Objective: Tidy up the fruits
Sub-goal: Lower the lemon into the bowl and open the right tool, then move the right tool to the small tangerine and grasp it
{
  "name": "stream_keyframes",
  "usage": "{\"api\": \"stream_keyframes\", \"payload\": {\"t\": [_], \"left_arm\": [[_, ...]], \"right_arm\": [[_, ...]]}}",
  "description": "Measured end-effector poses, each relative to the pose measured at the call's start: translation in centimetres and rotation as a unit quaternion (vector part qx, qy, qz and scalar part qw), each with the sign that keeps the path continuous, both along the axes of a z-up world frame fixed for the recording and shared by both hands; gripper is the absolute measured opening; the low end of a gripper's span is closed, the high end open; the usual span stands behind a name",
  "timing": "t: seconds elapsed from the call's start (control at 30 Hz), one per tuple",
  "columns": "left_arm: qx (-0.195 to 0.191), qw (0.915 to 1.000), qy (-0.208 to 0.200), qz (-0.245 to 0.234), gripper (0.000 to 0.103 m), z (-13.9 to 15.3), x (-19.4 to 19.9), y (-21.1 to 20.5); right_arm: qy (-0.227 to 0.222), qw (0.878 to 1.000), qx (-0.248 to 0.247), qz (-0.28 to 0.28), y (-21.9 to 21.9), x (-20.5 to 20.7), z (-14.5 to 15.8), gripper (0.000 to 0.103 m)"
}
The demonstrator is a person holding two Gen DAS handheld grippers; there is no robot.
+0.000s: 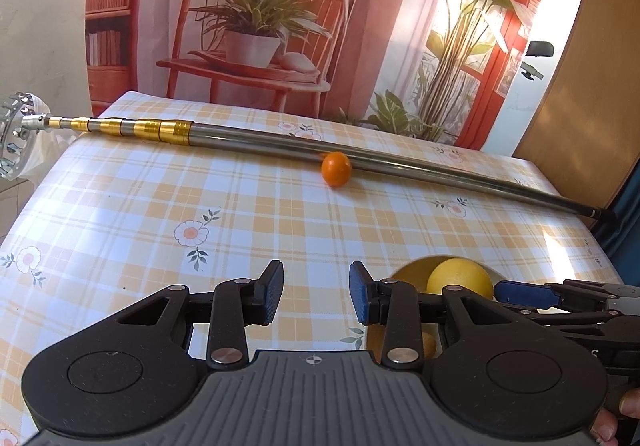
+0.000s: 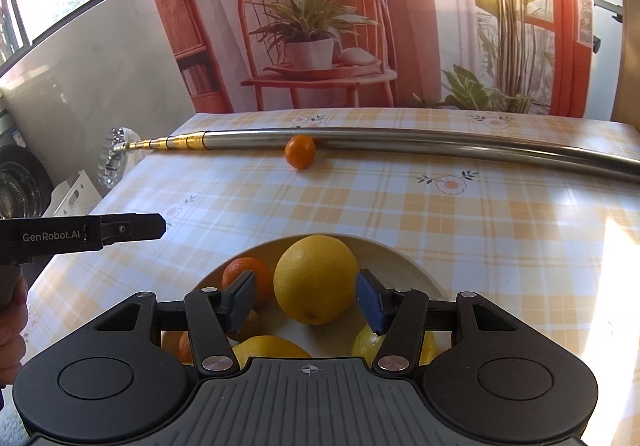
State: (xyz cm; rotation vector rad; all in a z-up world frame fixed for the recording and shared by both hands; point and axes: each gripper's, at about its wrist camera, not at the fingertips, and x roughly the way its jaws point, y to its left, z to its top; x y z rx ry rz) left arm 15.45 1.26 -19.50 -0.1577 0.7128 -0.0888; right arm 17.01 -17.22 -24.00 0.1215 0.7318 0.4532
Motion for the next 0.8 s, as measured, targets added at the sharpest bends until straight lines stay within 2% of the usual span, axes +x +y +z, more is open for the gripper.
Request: {"api": "stream_keyframes", "payload": {"t": [0.2,0.47,0.57,0.63,0.8], "left_arm": [[-0.005,0.9997,-0.02,0.015,0.038,2.0,0.5,1.7],[0.021,0.9973,-0.065,0.027,0.044,5.3,1.1,3.1],[0.03,0.9962,-0.077,0.03,0.044,6.0,1.5,3.5],[0.034,0.9957,-0.079,0.033,0.044,6.2,1.9,3.7],[0.037,0.9956,-0.075,0.041,0.045,5.6,2.4,4.4]], "right_arm": [[-0.019,1.0,-0.001,-0.01,-0.9,1.0,1.7,0.052],[-0.037,0.999,0.023,-0.025,-2.1,3.9,4.6,0.053],[-0.04,0.999,0.021,-0.026,-1.9,5.1,5.1,0.059],[-0.041,0.999,0.019,-0.025,-1.7,6.0,5.3,0.066],[-0.043,0.999,0.028,-0.016,-0.6,8.2,4.9,0.075]]}}
